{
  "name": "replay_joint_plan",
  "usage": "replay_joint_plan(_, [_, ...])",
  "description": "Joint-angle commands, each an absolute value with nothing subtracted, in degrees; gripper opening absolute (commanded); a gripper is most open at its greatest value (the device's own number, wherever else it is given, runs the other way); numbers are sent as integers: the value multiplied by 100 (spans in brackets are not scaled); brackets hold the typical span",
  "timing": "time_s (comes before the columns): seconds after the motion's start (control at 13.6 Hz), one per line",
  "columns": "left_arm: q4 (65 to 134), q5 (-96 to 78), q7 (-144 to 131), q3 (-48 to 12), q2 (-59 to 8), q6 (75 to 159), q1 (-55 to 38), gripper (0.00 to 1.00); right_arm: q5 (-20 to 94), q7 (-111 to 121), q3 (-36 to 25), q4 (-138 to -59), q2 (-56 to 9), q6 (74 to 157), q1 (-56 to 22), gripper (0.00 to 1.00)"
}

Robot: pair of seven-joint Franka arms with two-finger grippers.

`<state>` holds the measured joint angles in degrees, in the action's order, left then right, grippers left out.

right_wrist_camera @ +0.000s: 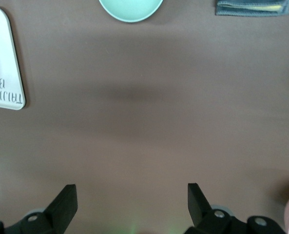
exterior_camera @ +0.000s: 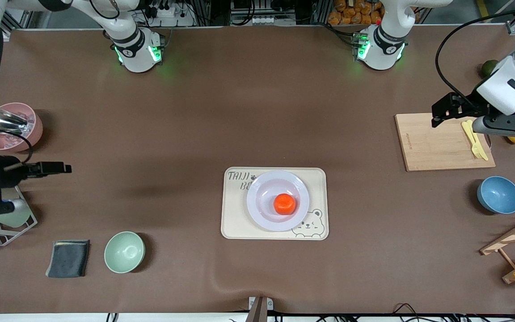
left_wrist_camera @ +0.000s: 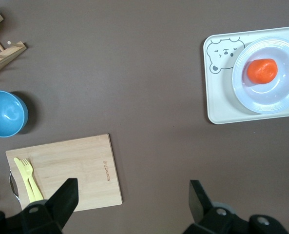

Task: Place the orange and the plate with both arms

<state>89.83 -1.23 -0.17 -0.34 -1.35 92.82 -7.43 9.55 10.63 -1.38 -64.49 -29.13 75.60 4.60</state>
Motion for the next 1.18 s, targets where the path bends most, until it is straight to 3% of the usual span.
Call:
replay_joint_plan(0.0, [8851, -105, 26, -26, -211, 9334, -738, 100, 800, 1116, -35, -8002, -1727, 7997, 676, 100])
replay_joint_plan(0.22, [8851, -105, 26, -26, -211, 9352, -738, 100, 704, 1134, -35, -9383, -592, 8638, 835, 100])
replay_joint_plan(0.52, [8851, -105, 26, -26, -228, 9386, -730, 100, 554, 1099, -35, -10203, 359, 8727, 844, 100])
replay_joint_plan(1.11, [8851, -114, 26, -18, -255, 9422, -729, 100, 545, 994, 18, -9933, 290, 9096, 546, 100])
